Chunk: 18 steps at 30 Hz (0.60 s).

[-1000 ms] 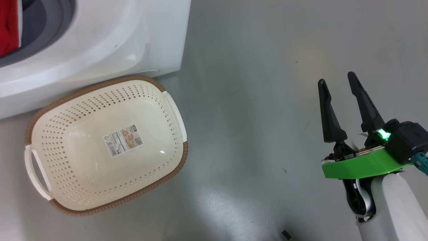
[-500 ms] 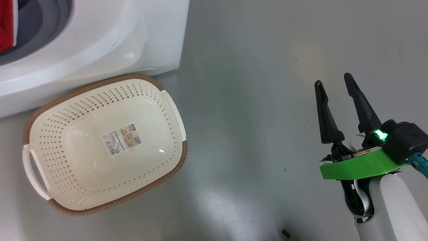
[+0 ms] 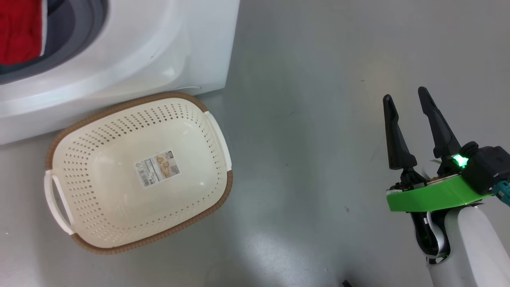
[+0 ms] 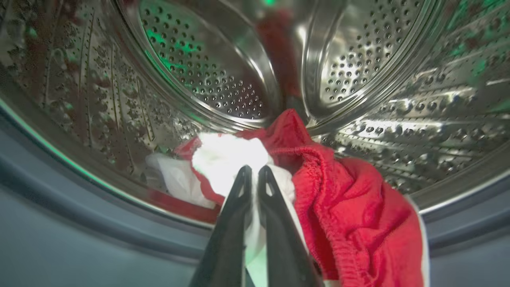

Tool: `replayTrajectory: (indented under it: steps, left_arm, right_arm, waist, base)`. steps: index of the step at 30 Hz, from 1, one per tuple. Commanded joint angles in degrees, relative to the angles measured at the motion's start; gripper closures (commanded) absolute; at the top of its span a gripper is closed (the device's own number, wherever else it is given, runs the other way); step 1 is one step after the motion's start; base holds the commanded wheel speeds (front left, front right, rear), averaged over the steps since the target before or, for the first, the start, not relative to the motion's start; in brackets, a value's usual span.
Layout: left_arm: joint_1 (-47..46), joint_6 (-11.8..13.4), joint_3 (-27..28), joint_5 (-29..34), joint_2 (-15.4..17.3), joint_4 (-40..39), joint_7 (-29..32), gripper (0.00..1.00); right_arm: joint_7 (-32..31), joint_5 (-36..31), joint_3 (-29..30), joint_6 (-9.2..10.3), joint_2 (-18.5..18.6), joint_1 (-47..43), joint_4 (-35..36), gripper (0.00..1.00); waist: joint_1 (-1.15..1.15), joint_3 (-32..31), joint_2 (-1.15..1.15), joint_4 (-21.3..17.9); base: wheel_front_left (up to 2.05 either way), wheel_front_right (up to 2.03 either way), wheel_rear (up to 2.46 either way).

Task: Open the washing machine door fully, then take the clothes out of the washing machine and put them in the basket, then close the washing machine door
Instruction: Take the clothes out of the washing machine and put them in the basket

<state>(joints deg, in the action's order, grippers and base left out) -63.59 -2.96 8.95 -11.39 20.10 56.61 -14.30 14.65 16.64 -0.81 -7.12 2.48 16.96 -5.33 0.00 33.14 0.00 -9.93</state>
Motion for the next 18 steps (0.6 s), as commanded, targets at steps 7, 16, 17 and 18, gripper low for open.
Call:
replayTrajectory:
  steps: [7,16,17,18]
  left_arm:
    - [9.91,-2.17,7.92,-3.38,-0.94,-18.33,-0.68,1.00]
    - [17.28,-4.01,11.96,-2.22,-5.84,-30.78,-0.69,1.00]
    - [17.87,-4.11,12.16,-2.22,-6.32,-31.60,-0.69,1.00]
    - [18.60,-4.19,12.29,-2.13,-6.76,-32.28,-0.69,1.00]
  right_arm:
    - [0.35,-0.90,-1.08,-0.36,0.40,0.07,1.17,0.00]
    - [0.35,-1.20,-0.87,-0.36,0.40,-0.06,0.74,0.00]
    - [0.35,-1.23,-0.85,-0.36,0.40,-0.14,0.69,0.00]
    - [0.35,-1.28,-0.78,-0.36,0.40,-0.24,0.61,0.00]
  waist:
    - [0.00,-1.08,0.00,1.15]
    - [0.00,-3.31,0.00,2.04]
    - [0.00,-3.76,0.00,2.16]
    - [0.00,-4.22,0.00,2.28]
  base:
    - [0.00,0.00,0.00]
    - [0.00,0.00,0.00]
    - [0.00,0.00,0.00]
    - [0.00,0.00,0.00]
